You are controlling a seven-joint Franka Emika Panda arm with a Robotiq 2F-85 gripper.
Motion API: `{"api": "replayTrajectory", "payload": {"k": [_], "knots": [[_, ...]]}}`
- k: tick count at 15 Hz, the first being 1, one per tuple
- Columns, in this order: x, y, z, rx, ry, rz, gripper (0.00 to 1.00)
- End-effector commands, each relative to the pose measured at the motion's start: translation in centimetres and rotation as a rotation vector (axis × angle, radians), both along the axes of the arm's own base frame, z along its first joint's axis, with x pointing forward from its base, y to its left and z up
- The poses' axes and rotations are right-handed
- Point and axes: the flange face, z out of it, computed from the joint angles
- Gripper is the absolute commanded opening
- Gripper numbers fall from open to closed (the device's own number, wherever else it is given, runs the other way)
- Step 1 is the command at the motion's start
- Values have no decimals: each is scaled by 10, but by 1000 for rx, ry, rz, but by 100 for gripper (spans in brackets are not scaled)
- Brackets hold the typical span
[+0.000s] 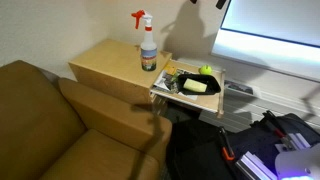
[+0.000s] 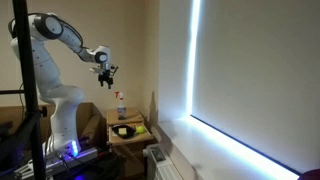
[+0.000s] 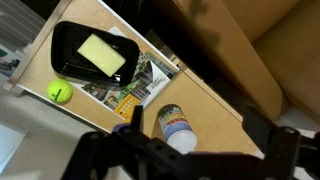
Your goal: Put the black bowl on the windowsill and the green ball on the nightstand
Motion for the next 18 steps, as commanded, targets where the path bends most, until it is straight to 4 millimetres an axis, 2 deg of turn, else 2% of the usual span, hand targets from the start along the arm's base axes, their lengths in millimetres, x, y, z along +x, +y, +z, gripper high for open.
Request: {"api": "replayTrajectory", "payload": {"k": [1,4,6,10,12,15,16,17,18], "knots": [[0,0,1,0,1,0,100],[0,0,1,0,1,0,100],[9,-24,-30,-20,28,-107,100],[9,-82,-89,27,32,-357,100],[7,-102,-117,44,9,-469,100],[-4,-110,-155,27,56,-549,100],[-8,-109,-154,31,65,-546,100],[0,-109,-147,24,59,-520,100],[-1,-109,-151,22,68,-522,100]]}}
